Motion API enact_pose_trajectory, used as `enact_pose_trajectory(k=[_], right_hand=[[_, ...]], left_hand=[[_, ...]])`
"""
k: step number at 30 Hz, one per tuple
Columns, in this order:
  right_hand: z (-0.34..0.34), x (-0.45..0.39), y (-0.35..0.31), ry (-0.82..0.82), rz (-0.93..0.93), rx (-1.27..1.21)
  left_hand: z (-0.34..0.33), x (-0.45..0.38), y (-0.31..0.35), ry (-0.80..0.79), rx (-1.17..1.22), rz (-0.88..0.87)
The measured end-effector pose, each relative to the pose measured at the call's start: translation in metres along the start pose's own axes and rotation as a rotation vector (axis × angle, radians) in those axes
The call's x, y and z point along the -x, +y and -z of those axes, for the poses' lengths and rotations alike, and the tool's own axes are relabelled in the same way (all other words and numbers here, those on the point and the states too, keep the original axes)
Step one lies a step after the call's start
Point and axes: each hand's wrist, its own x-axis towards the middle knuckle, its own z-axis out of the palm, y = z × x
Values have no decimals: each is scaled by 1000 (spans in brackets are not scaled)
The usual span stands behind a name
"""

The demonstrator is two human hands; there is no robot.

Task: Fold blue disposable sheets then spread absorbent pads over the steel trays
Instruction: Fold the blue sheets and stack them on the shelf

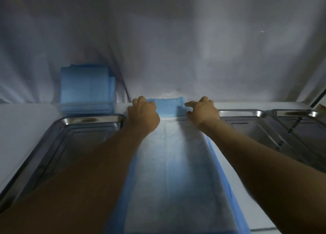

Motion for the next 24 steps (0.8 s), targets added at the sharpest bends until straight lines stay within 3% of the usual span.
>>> enact_pose_trajectory(k=[6,16,21,24], right_hand=[[22,62,-6,19,48,-19],[28,163,-15,-99,-1,-125],[27,208,-16,-128,53,-140],[22,229,-15,-167,87,-170]], left_hand=[[23,64,19,-33,-5,-11],[39,169,14,-135,86,-22],[47,216,-5,-280,206,-129],[58,244,-19,-324,111,-216]])
